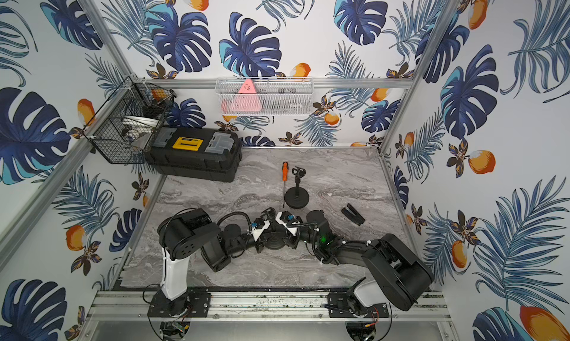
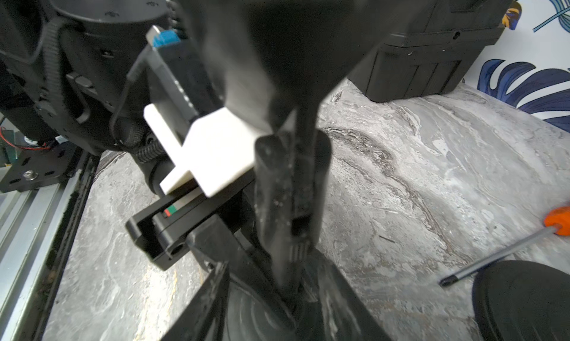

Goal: Assemble a microphone stand
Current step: Screw the microphone stand pole into the microphone stand base.

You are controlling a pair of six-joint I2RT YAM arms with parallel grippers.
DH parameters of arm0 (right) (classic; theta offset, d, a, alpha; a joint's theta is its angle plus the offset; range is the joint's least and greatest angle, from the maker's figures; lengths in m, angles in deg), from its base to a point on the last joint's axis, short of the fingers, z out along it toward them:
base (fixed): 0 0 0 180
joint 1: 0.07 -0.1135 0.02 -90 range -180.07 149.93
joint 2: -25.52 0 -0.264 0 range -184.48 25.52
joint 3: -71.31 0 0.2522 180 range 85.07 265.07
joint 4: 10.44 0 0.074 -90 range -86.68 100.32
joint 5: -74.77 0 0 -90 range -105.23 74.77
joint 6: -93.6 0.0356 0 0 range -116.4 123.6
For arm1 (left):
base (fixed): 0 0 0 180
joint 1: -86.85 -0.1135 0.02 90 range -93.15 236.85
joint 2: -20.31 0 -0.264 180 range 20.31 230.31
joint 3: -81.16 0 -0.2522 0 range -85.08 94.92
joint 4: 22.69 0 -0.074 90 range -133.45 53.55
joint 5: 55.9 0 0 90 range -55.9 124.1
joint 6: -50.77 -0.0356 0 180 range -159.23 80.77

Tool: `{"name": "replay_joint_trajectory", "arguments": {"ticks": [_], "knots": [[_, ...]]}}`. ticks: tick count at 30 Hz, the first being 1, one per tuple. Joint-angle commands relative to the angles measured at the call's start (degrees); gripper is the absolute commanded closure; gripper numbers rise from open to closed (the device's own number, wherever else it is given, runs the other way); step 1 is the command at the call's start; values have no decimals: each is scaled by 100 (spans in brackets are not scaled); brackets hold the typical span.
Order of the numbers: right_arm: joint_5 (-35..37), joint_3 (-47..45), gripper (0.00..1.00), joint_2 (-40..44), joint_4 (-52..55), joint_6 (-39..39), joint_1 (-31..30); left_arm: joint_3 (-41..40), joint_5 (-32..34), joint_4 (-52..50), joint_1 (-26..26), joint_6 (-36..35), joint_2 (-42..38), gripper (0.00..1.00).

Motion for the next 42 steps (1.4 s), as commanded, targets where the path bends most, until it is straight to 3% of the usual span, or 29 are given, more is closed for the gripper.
{"name": "replay_joint_trajectory", "arguments": {"ticks": [1, 10, 12, 18, 24, 28, 33, 42], "knots": [[-470, 54, 57, -247, -665, 1, 81, -10, -159, -110, 2, -52, 3, 85], [-849, 315, 62, -630, -784, -25, 144, 41, -188, -110, 11, -86, 89, 85], [-922, 343, 67, -702, -854, -38, 144, 34, -177, -110, 7, -79, 77, 85], [-1033, 370, 99, -803, -893, -30, 171, 10, -149, -110, 7, -77, 36, 81], [-909, 245, 100, -771, -695, -122, 134, -26, 96, -101, 7, -27, 41, 65], [-371, -122, 100, -932, -1602, 371, 50, -63, 119, -97, 11, 30, -42, 62], [611, -370, 100, -927, -1773, 751, -208, -171, 174, -110, -15, -8, -213, 64], [3244, -554, 100, -538, -1392, 1063, -1401, -141, 67, -110, -28, -4, -124, 70]]}}
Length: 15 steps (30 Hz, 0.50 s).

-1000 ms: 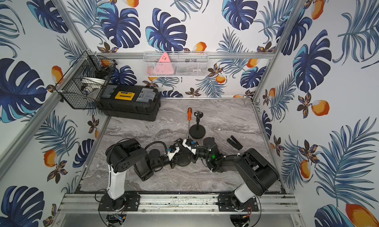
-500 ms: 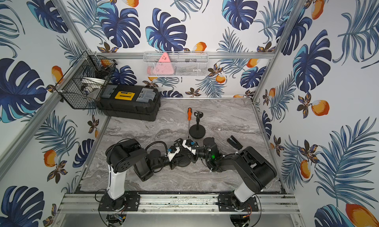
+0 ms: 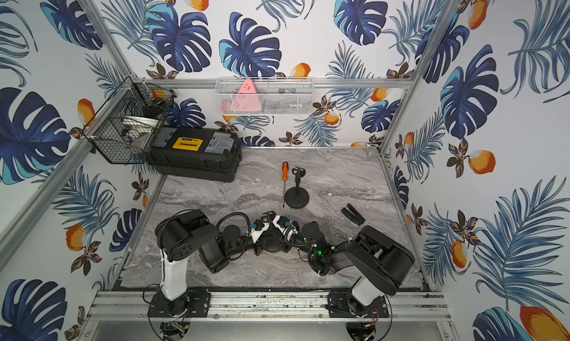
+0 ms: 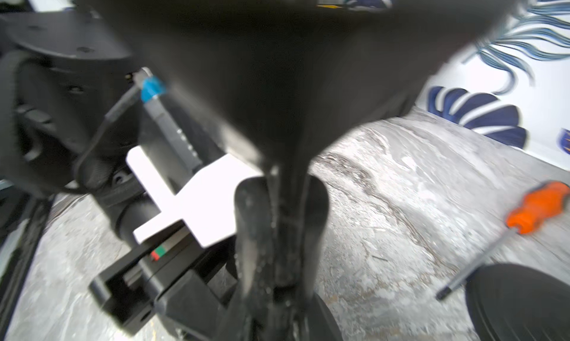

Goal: Assemble a microphone stand
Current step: Screw the microphone stand pole into the microphone stand base.

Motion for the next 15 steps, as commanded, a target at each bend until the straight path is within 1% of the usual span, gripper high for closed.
{"name": "replay_joint_trajectory", "arguments": {"ticks": [1, 5, 8, 11, 15], "knots": [[1306, -24, 100, 111, 739, 305, -335, -1, 41, 133, -15, -28, 11, 71], [2633, 211, 100, 194, 1443, 350, -955, -4, 58, 133, -24, -23, -15, 73], [3368, 384, 100, 47, 1584, 431, -1320, 4, 50, 133, -24, -20, -30, 74], [3758, 450, 100, -69, 1570, 552, -1491, -1, 50, 133, -24, -11, -33, 74], [3681, 454, 100, -77, 1523, 658, -1538, 49, 17, 146, -24, 3, -7, 75]]}}
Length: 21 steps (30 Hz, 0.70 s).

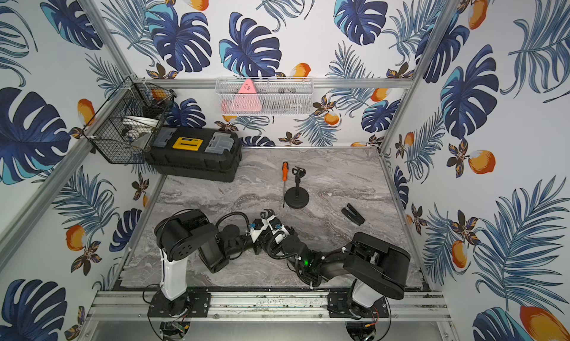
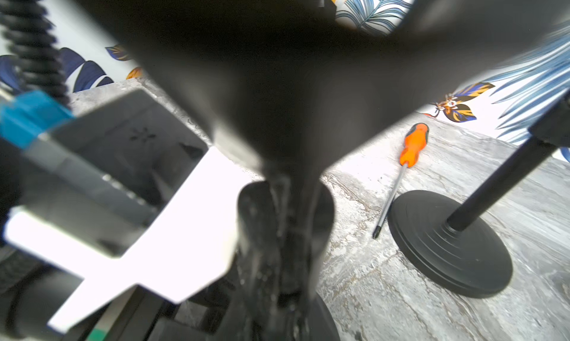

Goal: Assemble a microphone stand
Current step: Screw the microphone stand pole into the microphone stand base.

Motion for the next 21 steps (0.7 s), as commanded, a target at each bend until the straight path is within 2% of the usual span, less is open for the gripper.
{"name": "replay_joint_trajectory", "arguments": {"ticks": [1, 5, 6, 8, 9, 10, 13, 16, 19, 21], "knots": [[-11, -14, 100, -38, 679, -60, -46, 72, -11, 109, 0, 10, 16, 77], [-278, -47, 100, 177, 754, -149, -37, 126, 1, 109, 4, 15, 97, 84], [-317, -64, 94, 233, 757, -158, -37, 127, 10, 109, 1, 9, 105, 85], [-462, -137, 48, 375, 668, -110, -24, 126, 15, 109, 0, -15, 114, 85], [-546, -185, 38, 430, 581, -173, -24, 132, 12, 109, 0, -17, 114, 85], [-626, -230, 34, 530, 550, -208, -19, 139, 4, 109, 1, -23, 123, 85], [-1176, -370, 31, 900, 757, -365, 160, 148, -23, 109, 2, -45, 115, 85], [-2552, -580, 35, 1328, 980, -398, 805, 152, -14, 109, 0, -63, 123, 85], [-4079, -879, 38, 1499, 652, -420, 1660, 147, -23, 109, 0, -72, 140, 85], [-4764, -929, 41, 1517, 616, -652, 1976, 148, -40, 109, 0, -77, 132, 85]]}}
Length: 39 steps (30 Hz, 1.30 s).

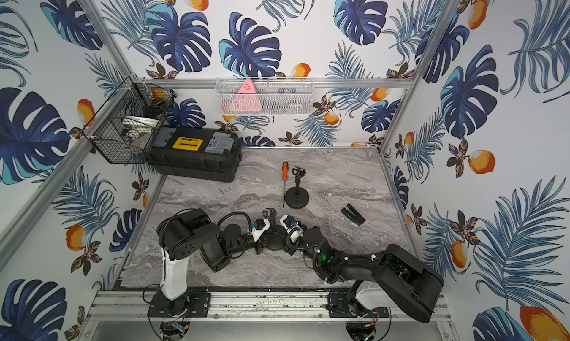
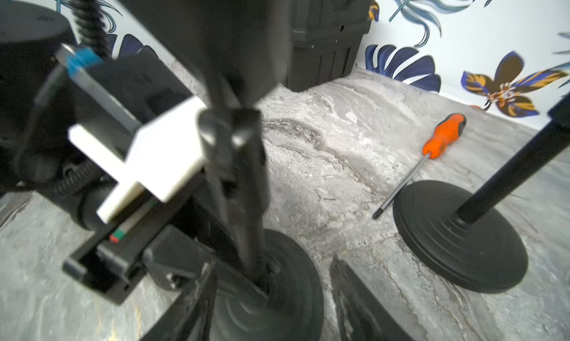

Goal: Assemble a microphone stand
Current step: Screw the microphone stand pole into the microphone stand base.

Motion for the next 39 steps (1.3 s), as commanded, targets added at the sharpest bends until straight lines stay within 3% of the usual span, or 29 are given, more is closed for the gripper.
{"name": "replay_joint_trajectory", "arguments": {"ticks": [1, 4, 8, 13, 17, 25, 32, 39], "knots": [[-1938, -1, 45, 30, -41, -410, 398, 16, 23, 89, -7, -44, 28, 85], [-2375, 258, 52, -146, 181, -609, 593, 13, -17, 89, -2, -31, 2, 86], [-2965, 368, 53, -305, -171, -626, 798, -8, 1, 89, -6, -33, -4, 86], [-3119, 672, 53, -357, 214, -931, 901, 4, -41, 89, 2, -23, 1, 86], [-3346, 895, 62, -571, 267, -1013, 1035, 4, -61, 90, 11, -22, 1, 86], [-3979, 1087, 55, -1234, -207, -831, 1384, 3, -69, 89, 11, -31, -2, 86], [-5054, 1178, 64, -1820, -1011, -604, 1612, 30, -90, 89, 11, -22, 53, 86], [-5316, 1518, 68, -1904, -172, -1025, 1614, 61, -87, 83, 18, -9, 79, 85]]}}
